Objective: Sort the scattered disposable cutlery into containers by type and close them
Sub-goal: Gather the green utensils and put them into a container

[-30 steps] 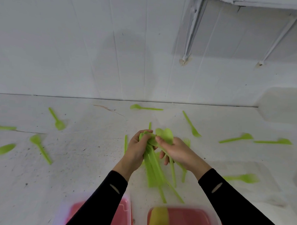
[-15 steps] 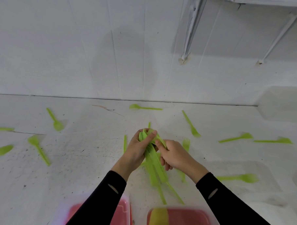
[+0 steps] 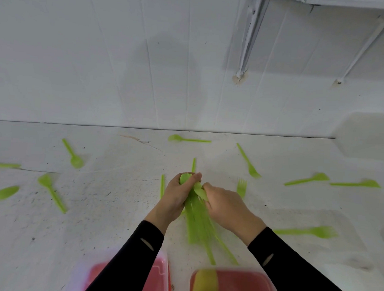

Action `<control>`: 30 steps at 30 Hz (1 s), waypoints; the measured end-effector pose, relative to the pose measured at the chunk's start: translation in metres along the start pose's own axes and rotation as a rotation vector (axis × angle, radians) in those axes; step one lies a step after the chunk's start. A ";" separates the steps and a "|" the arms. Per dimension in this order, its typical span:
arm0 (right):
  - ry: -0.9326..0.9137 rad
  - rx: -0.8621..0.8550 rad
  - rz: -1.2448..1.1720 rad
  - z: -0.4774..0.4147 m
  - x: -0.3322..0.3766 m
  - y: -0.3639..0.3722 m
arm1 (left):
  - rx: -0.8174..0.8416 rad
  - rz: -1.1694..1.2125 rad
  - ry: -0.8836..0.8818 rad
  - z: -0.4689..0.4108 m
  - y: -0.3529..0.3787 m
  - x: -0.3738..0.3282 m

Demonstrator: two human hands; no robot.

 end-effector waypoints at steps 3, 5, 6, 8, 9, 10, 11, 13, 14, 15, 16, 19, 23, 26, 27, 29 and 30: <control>0.083 0.013 -0.178 -0.001 -0.004 -0.001 | -0.042 0.016 0.037 0.003 0.001 -0.002; 0.202 -0.017 -0.363 -0.003 -0.011 -0.007 | -0.090 0.135 0.094 0.003 -0.002 -0.008; 0.262 -0.021 -0.463 -0.003 -0.015 -0.009 | -0.109 0.208 0.120 0.004 -0.004 -0.012; 0.341 0.036 -0.704 -0.004 -0.016 -0.010 | -0.083 0.306 0.138 0.006 -0.003 -0.018; 0.354 0.102 -0.825 -0.003 -0.013 -0.009 | -0.043 0.314 0.131 0.009 0.001 -0.020; 0.366 0.182 -0.924 -0.002 -0.009 -0.007 | 0.004 0.297 0.116 0.012 0.005 -0.020; 0.385 0.247 -0.987 -0.001 -0.005 -0.005 | 0.049 0.262 0.100 0.016 0.009 -0.019; 0.415 0.301 -1.016 0.000 -0.002 0.001 | 0.124 0.195 0.079 0.022 0.015 -0.018; 0.427 0.314 -1.004 0.000 -0.002 0.004 | 0.155 0.184 0.074 0.023 0.016 -0.017; 0.442 0.326 -0.998 0.000 -0.001 0.006 | 0.180 0.188 0.070 0.023 0.016 -0.017; 0.462 0.334 -0.997 0.000 -0.002 0.009 | 0.204 0.199 0.061 0.024 0.016 -0.017; 0.518 0.285 -0.987 -0.002 -0.011 0.011 | 0.275 0.203 0.022 0.027 0.021 -0.015; 0.522 0.254 -1.053 -0.006 -0.015 0.010 | 0.266 0.230 -0.020 0.026 0.020 -0.015; 0.442 0.265 -1.147 -0.007 -0.007 0.009 | 0.217 0.251 -0.031 0.027 0.016 -0.016; 0.451 0.238 -1.145 -0.006 -0.008 0.009 | 0.182 0.247 -0.011 0.026 0.014 -0.016; 0.411 0.165 -1.082 -0.003 -0.008 0.004 | 0.071 0.261 0.046 0.022 0.007 -0.019; 0.366 0.135 -1.064 -0.001 -0.005 0.002 | 0.030 0.299 0.063 0.022 0.004 -0.021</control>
Point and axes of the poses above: each hand's wrist, its own z-axis away from the middle knuckle, its own y-axis out of the palm, x = y × z, the point moved 5 cm from there along -z, towards the middle knuckle, and after that the axes turned 8 degrees about -x, right-handed, at the moved point
